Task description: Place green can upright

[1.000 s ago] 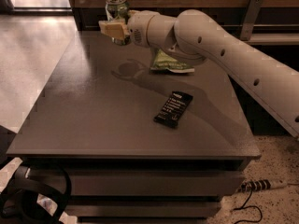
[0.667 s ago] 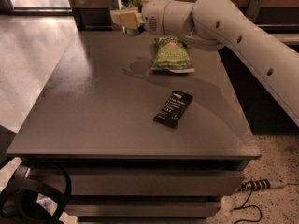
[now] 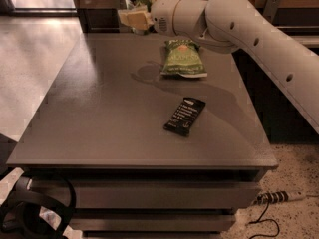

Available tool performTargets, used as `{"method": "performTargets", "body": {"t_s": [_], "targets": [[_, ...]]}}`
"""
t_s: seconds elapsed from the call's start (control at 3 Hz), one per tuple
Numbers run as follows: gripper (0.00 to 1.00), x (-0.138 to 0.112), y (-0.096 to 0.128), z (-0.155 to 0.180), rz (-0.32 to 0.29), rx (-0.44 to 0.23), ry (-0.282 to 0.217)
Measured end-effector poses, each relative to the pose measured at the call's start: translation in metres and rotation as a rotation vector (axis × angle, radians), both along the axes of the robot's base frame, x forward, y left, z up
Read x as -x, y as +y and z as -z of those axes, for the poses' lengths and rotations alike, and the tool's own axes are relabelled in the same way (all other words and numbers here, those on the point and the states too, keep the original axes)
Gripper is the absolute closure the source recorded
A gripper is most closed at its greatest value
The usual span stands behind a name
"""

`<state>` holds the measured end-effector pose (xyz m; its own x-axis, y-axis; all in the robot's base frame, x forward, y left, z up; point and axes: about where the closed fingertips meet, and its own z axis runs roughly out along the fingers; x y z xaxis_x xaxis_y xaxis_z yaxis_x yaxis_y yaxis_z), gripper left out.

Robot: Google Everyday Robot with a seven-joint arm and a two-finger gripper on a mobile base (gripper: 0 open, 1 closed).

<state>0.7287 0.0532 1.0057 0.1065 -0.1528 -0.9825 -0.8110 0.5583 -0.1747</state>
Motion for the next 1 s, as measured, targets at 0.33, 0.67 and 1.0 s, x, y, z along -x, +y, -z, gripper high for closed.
{"method": "performTargets", "body": {"t_s": [0.33,0.67,1.0], "targets": [[1.00,0.002,-0.009,-0.020,0.014,0.076,-0.199],[1.00,0.010,0.005,-0.027,-0.011,0.116,-0.287],[1.00,0.009,0.004,-0.026,-0.009,0.119,-0.285]]}}
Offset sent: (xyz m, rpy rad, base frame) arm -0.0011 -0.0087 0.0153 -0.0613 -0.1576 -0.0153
